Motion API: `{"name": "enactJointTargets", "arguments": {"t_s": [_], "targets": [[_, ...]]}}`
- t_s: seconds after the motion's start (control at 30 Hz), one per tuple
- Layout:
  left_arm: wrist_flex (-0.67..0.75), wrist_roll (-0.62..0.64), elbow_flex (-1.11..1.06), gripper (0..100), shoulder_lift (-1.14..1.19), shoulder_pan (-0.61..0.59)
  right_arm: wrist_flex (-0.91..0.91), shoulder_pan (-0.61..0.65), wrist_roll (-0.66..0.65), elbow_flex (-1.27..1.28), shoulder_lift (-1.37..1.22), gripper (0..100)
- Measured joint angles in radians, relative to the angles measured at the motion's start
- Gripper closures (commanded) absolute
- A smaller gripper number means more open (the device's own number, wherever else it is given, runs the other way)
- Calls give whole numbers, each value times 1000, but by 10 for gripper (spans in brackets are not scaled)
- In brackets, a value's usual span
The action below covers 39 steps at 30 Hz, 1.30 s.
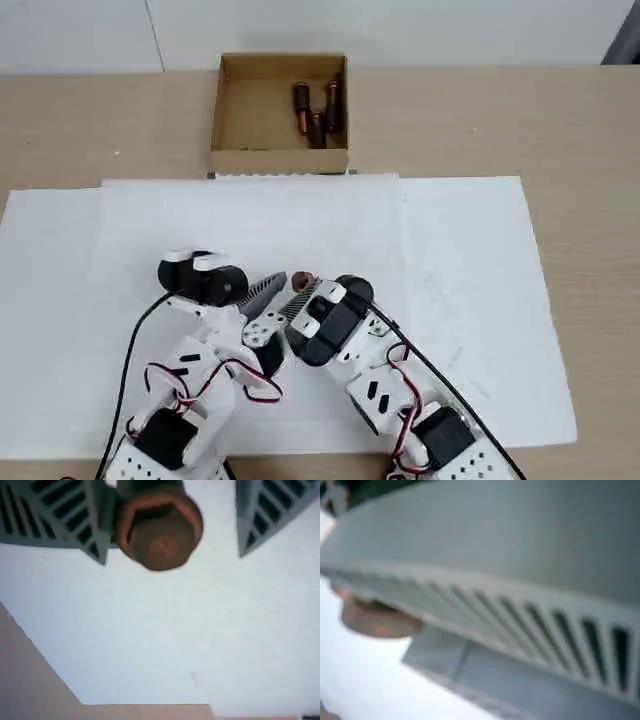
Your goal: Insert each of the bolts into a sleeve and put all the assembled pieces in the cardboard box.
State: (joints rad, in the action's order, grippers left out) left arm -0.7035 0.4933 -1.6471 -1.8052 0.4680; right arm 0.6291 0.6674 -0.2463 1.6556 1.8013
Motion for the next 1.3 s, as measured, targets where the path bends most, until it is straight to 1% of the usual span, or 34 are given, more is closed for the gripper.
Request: {"name": "enactJointTargets", "arguments": {"t_s": [0.07,0.27,0.37,0.43,0.5,0.53,0.57,0.7,0.77,1.07,1.2,1.3], "targets": [[-9,0,14,841,0,-2,0,0,0,0,0,996],[-97,0,109,844,0,-20,0,-2,0,0,0,996],[-106,0,149,853,0,-18,0,-2,0,0,0,996],[-106,0,170,904,0,-18,0,-2,0,0,0,996],[-106,0,180,980,0,-21,0,-2,0,0,0,996],[-106,0,181,999,0,-34,0,-2,0,0,0,996],[-106,0,181,987,0,-52,0,-2,0,0,0,996],[-109,-8,181,995,0,-135,0,-11,0,0,0,996],[-109,-48,158,995,0,-181,0,-37,0,0,0,996],[-109,-319,21,995,0,-367,0,-181,0,0,0,996],[-109,-436,-35,995,0,-411,0,-261,72,0,0,996],[-109,-465,-37,995,0,-420,32,-325,117,0,0,996]]}}
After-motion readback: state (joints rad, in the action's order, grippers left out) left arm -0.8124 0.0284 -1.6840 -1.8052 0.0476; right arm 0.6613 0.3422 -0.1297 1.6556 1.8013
